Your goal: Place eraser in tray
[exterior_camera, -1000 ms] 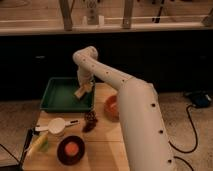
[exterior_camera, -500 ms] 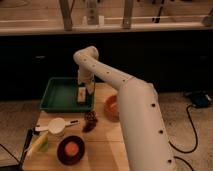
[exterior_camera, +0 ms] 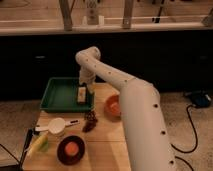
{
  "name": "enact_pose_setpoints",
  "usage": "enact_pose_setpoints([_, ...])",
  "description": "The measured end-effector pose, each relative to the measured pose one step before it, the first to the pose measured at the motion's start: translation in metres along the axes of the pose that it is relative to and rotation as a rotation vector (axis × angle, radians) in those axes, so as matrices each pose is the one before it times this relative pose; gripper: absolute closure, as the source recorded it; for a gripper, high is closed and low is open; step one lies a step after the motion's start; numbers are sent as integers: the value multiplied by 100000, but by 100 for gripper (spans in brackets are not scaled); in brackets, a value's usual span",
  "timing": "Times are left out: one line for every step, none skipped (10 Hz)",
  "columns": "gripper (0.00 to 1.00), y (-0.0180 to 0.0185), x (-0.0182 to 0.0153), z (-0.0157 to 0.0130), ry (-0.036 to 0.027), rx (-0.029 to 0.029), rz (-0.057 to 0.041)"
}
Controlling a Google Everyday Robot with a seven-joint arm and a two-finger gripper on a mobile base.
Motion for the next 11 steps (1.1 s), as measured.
enact_pose_setpoints([37,33,89,25,-11,2,101])
enact_pose_setpoints([37,96,211,37,23,16,271])
enact_pose_setpoints([37,46,130,40,15,-9,184])
enact_pose_setpoints([37,-8,-32,29,-20,-49,-41])
enact_pose_setpoints([37,-8,-18,3,-21,-6,-17])
enact_pose_setpoints([37,19,43,-21,32,20,65])
enact_pose_setpoints([37,-5,-13,9,8,-29,-33])
enact_pose_setpoints([37,-1,-8,6,-9,-9,-7])
enact_pose_setpoints([37,7,15,-6,11,2,23])
enact_pose_setpoints([37,-2,-9,8,-7,-11,-13])
enact_pose_setpoints([37,1,2,0,1,0,8])
